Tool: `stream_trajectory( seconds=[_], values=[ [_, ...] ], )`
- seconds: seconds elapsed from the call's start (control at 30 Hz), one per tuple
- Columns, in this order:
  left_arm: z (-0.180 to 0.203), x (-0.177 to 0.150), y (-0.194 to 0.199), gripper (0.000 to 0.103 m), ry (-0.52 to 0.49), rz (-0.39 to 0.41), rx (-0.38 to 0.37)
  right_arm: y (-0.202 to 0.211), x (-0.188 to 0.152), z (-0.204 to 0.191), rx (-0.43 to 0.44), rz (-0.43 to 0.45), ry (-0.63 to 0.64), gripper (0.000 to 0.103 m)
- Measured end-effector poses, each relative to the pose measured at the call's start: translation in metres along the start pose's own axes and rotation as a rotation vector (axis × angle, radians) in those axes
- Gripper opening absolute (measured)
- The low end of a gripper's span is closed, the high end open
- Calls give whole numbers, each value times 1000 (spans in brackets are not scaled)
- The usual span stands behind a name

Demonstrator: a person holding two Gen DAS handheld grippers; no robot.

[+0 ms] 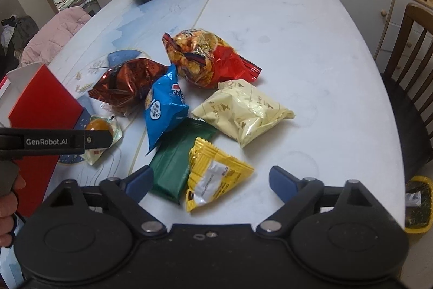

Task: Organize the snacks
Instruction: 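Grasp the amber egg snack with the left gripper while the right grasps the yellow packet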

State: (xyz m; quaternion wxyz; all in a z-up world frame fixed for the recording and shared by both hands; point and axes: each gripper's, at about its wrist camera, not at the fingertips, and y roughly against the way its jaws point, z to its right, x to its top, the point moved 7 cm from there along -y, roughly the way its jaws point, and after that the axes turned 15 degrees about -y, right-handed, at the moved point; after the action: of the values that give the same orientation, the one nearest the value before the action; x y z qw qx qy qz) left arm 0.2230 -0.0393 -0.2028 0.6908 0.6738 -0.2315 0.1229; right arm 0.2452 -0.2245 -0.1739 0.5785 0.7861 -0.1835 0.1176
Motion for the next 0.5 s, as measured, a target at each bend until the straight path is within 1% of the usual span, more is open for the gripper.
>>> stream_trajectory(
  seconds=[0.07,0.3,0.37,0.43,0.5],
  values=[
    [0,0,-3,76,1,-7,-3,-4,1,2,-3,-4,-14,87],
    [-1,2,-11,75,10,-17,-11,-8,1,3,6,-14,-28,76],
    [-2,2,-13,68,13,-22,-18,-8,2,3,5,-11,-27,73],
    [-3,2,-13,65,14,-18,-14,-9,2,2,7,-12,-30,68],
    [-3,3,-13,60,12,-15,-14,-9,2,2,4,-9,-28,65]
  ],
)
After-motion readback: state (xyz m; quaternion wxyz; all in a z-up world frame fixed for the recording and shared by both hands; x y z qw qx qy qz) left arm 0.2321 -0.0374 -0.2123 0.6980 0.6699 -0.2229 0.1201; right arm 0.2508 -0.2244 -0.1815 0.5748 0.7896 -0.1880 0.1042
